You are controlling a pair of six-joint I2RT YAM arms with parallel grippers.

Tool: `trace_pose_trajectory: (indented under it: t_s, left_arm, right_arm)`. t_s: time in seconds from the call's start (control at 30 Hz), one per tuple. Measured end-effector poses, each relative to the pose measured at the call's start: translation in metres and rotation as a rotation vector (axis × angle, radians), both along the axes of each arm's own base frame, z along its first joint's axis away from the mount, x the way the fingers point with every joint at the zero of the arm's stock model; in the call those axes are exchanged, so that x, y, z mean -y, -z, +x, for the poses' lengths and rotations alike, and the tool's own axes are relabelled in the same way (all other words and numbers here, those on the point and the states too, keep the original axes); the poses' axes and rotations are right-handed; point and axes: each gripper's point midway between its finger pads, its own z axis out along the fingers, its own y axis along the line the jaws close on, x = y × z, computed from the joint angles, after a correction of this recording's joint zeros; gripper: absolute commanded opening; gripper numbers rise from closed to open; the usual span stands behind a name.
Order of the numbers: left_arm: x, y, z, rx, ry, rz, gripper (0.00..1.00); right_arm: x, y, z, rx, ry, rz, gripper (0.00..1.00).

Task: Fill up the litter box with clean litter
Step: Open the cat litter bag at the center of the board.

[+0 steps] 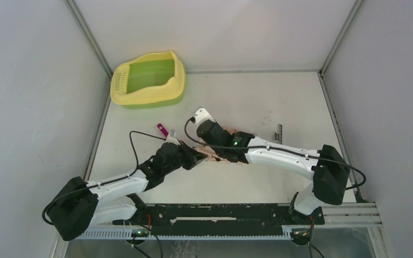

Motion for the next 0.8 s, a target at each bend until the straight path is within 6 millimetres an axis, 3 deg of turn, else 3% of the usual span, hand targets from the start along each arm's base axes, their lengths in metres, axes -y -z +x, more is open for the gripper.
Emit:
trace_pose_trajectory:
  t_s: [0.07,0.27,0.4,0.53,0.63,0.7,0.8]
  left_arm:
    - [0.003,0.0,-0.003,0.005,0.015,0.003,0.0]
    - [0.012,-0.004,-0.012,0.022,0.063,-0.006,0.0]
    - [0.014,-0.002,-0.019,0.008,0.089,0.0,0.0]
    - [0.008,0.012,-0.027,-0.045,0.1,0.048,0.0]
    - [0.003,0.023,-0.034,-0.088,0.107,0.085,0.0]
    - [0.001,0.027,-0.037,-0.103,0.111,0.097,0.0]
    - [0.0,0.029,-0.039,-0.114,0.115,0.104,0.0]
  right_arm:
    - [0.002,0.001,0.003,-0.062,-0.004,0.043,0.16]
    - [0.018,0.0,0.003,-0.204,-0.009,0.135,0.49]
    - [0.031,-0.008,-0.004,-0.24,-0.013,0.151,0.54]
    - [0.055,-0.043,-0.008,-0.187,0.014,0.204,0.55]
    - [0.078,-0.086,-0.015,-0.096,0.041,0.288,0.56]
    - [0.086,-0.108,-0.027,-0.052,0.029,0.333,0.56]
    - [0.084,-0.121,-0.056,-0.041,-0.043,0.361,0.57]
